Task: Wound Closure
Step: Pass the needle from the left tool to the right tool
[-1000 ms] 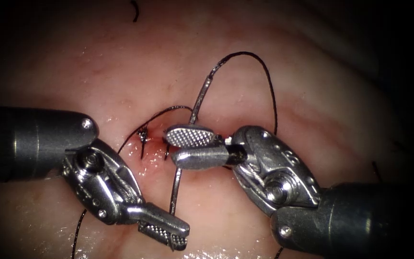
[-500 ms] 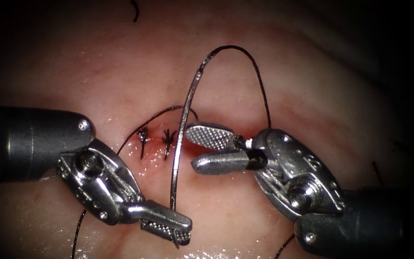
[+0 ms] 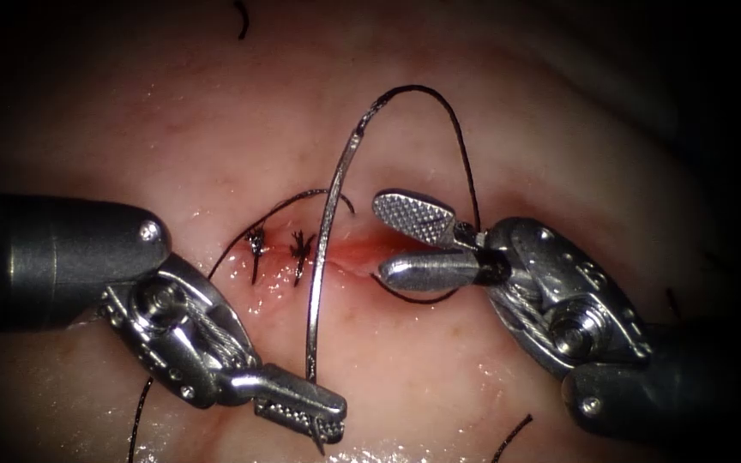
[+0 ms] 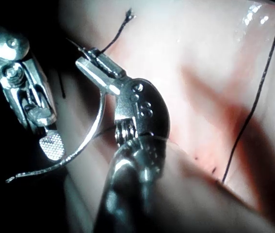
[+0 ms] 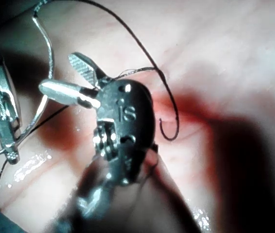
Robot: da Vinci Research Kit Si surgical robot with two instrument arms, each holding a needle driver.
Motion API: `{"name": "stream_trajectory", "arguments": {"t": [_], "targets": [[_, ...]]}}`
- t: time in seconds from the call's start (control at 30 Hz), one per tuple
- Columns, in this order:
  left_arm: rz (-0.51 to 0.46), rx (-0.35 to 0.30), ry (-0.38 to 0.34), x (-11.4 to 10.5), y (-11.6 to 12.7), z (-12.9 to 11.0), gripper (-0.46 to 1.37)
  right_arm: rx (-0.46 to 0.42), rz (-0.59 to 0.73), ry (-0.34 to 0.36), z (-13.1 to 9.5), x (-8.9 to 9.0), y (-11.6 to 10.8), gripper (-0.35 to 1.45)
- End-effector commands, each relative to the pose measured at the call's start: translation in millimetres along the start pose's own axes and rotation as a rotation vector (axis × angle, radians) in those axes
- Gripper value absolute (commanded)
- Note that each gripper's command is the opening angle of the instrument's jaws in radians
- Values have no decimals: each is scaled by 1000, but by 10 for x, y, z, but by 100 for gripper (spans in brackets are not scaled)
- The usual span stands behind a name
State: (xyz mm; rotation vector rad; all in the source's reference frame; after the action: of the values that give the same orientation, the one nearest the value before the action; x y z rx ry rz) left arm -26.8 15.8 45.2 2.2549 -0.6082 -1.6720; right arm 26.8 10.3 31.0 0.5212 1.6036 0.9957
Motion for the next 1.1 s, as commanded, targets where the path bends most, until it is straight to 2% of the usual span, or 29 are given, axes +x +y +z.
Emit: {"name": "stream_trajectory", "arguments": {"t": [0.03, 0.2, 0.47, 0.67, 0.87, 1.1], "targets": [[12, -27, -3, 1, 0, 1, -35, -8, -1, -16, 1, -1, 1, 60], [49, -46, -7, 0, 2, 2, -35, -51, -11, -86, 7, -2, 4, 62], [65, -75, -18, -3, 5, 5, -35, -53, -12, -94, 7, -3, 0, 61], [72, -94, -17, -4, 6, 5, -35, -15, -11, -121, 6, -8, -9, 54], [72, -102, 0, -2, 7, 6, -35, -3, -10, -138, 14, -10, -10, 56], [71, -142, 12, 5, 9, 13, -35, 11, -9, -162, 21, -13, -11, 56]]}}
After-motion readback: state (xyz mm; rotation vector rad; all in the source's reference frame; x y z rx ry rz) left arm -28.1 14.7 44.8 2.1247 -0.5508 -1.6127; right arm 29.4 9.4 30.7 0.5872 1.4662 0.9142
